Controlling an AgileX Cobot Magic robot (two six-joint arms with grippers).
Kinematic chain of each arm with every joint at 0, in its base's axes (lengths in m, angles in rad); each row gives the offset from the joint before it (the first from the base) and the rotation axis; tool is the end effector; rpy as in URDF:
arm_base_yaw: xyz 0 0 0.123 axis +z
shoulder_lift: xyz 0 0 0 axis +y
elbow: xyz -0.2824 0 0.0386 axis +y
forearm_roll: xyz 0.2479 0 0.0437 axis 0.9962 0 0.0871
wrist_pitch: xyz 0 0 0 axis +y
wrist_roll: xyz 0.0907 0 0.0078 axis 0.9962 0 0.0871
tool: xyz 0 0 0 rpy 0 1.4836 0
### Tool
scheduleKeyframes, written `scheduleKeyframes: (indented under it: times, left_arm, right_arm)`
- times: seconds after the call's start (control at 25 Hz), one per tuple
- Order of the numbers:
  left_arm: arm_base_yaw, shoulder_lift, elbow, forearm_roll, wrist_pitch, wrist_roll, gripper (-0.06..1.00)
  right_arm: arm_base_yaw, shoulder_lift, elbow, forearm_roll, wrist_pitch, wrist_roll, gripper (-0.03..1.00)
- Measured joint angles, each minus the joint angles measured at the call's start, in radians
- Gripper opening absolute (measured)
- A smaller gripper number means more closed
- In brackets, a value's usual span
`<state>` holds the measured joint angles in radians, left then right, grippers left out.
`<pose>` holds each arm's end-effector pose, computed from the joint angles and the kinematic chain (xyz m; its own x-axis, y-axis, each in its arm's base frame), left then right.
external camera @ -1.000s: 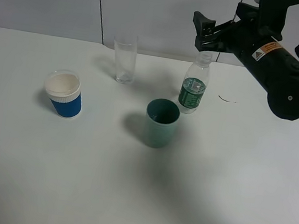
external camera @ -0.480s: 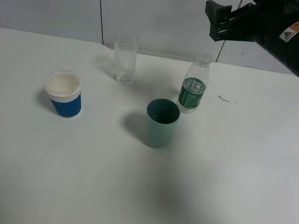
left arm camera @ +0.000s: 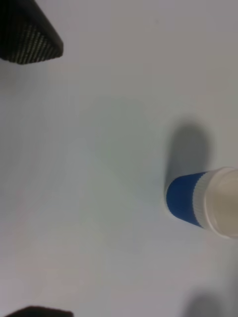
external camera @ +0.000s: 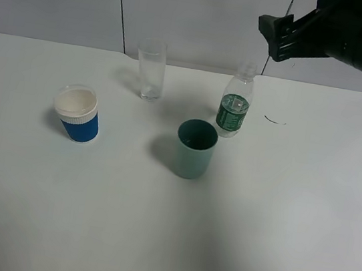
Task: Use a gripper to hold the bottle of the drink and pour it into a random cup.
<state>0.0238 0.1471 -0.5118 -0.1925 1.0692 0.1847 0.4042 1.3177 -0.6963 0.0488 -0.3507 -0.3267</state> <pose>0.0162 -0.0149 0.2803 -0.5594 0.0765 -0.8253 0.1657 0.9860 -0.0209 0.2609 0.1099 0.2805 -0.0567 -0.3257 -0.9438 -0.4099 0.8696 -0.2755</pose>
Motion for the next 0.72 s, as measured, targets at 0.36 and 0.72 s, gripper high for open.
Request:
scheduleKeyframes:
  times: [0.36,0.72]
  left_arm:
    - [0.0,0.0,0.0,0.0,0.0,0.0,0.99]
    - [0.0,0.0,0.0,0.0,0.0,0.0,0.99]
  right_arm:
    - [0.0,-0.133,0.0,0.0,0.221,-0.042,0.87]
    - [-0.017,-0.272,0.0,-0.018,0.452,-0.063,0.87]
